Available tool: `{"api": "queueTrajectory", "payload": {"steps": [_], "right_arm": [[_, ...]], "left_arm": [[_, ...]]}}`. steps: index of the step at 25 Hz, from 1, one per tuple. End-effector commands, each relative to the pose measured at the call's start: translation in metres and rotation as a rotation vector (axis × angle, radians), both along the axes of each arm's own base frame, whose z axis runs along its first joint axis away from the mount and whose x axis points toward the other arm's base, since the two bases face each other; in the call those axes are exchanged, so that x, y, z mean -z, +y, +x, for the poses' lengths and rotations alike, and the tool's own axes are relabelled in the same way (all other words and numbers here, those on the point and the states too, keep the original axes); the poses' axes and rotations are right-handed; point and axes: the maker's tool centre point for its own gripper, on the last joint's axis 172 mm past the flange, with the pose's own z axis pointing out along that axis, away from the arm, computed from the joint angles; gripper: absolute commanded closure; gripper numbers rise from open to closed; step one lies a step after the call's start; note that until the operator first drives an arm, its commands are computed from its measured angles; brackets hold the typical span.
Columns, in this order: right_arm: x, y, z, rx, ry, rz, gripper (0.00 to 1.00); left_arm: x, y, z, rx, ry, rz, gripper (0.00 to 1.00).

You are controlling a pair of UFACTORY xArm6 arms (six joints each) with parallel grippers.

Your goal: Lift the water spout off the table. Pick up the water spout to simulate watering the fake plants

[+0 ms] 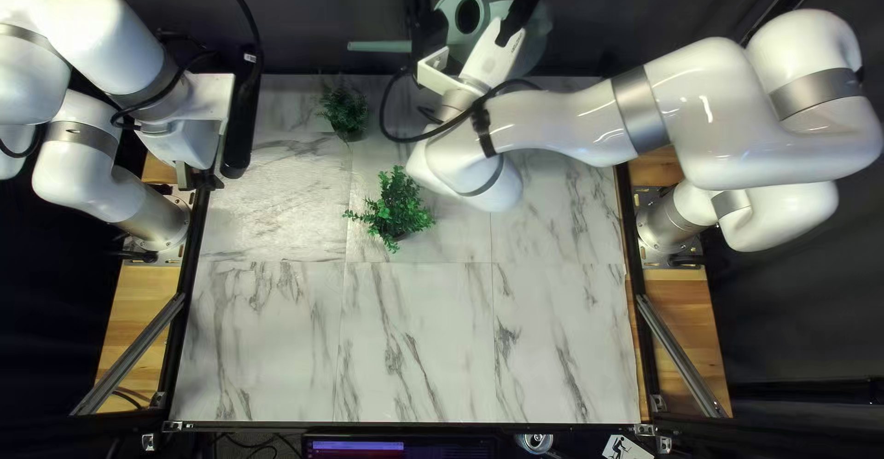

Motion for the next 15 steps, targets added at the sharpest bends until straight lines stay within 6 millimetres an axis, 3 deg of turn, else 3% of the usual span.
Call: {"api": "queueTrajectory", "payload": {"steps": [1, 15], "right_arm": [[-0.01, 0.01, 0.0, -0.06, 0.034, 0.071, 1.0], [-0.011, 0.019, 0.029, -0.058, 0.082, -0.011, 1.0]], "left_arm": [[0.0, 0.0, 0.0, 0.0, 0.0, 0.0, 0.0], [0.0, 0.0, 0.0, 0.0, 0.0, 0.0, 0.0]]}}
